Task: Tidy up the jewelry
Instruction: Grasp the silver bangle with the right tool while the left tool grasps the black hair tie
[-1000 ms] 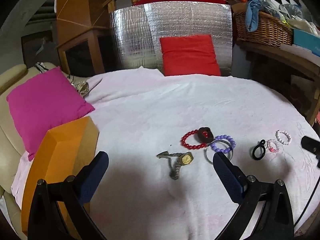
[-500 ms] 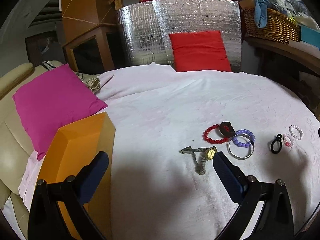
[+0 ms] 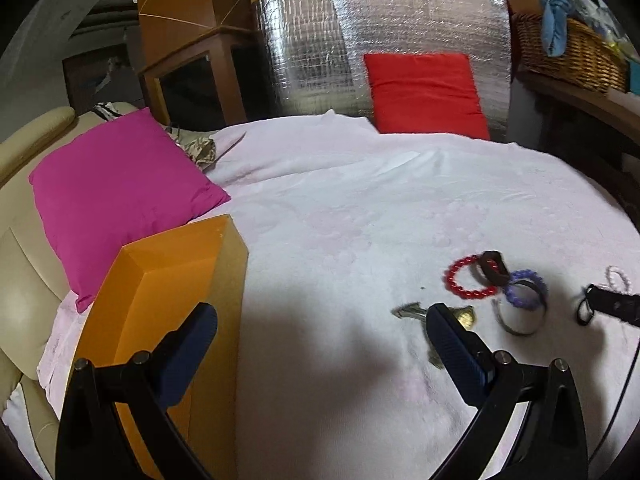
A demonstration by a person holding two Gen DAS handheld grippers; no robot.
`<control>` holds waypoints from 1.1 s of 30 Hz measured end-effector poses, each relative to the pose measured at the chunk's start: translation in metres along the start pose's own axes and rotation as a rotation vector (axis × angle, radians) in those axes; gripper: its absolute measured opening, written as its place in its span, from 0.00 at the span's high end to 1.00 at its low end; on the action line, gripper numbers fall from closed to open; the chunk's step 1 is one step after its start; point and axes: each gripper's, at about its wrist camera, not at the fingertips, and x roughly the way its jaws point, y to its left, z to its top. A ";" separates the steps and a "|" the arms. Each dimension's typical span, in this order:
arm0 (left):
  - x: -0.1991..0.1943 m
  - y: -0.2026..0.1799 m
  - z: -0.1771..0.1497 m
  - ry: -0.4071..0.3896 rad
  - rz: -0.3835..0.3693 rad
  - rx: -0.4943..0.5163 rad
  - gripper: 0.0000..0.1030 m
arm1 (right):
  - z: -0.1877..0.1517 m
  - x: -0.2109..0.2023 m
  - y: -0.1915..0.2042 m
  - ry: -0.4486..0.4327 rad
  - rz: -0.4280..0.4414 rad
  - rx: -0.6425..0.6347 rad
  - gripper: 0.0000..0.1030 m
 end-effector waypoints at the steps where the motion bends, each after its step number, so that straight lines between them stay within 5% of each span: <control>1: 0.004 0.000 0.001 0.004 0.008 0.003 0.00 | 0.001 0.011 0.003 0.026 0.017 0.006 0.40; 7: 0.016 -0.003 0.001 0.044 0.022 0.017 0.00 | 0.001 0.057 0.024 0.111 0.009 0.013 0.59; 16: 0.020 -0.013 -0.003 0.050 0.001 0.063 0.00 | -0.001 0.076 0.037 0.074 -0.087 -0.004 0.94; 24: 0.013 -0.027 -0.002 0.016 -0.029 0.076 0.00 | -0.003 0.056 0.029 0.041 -0.058 -0.031 0.95; 33: 0.003 -0.080 -0.001 -0.035 -0.162 0.163 0.00 | 0.010 -0.007 -0.048 -0.064 -0.022 0.107 0.95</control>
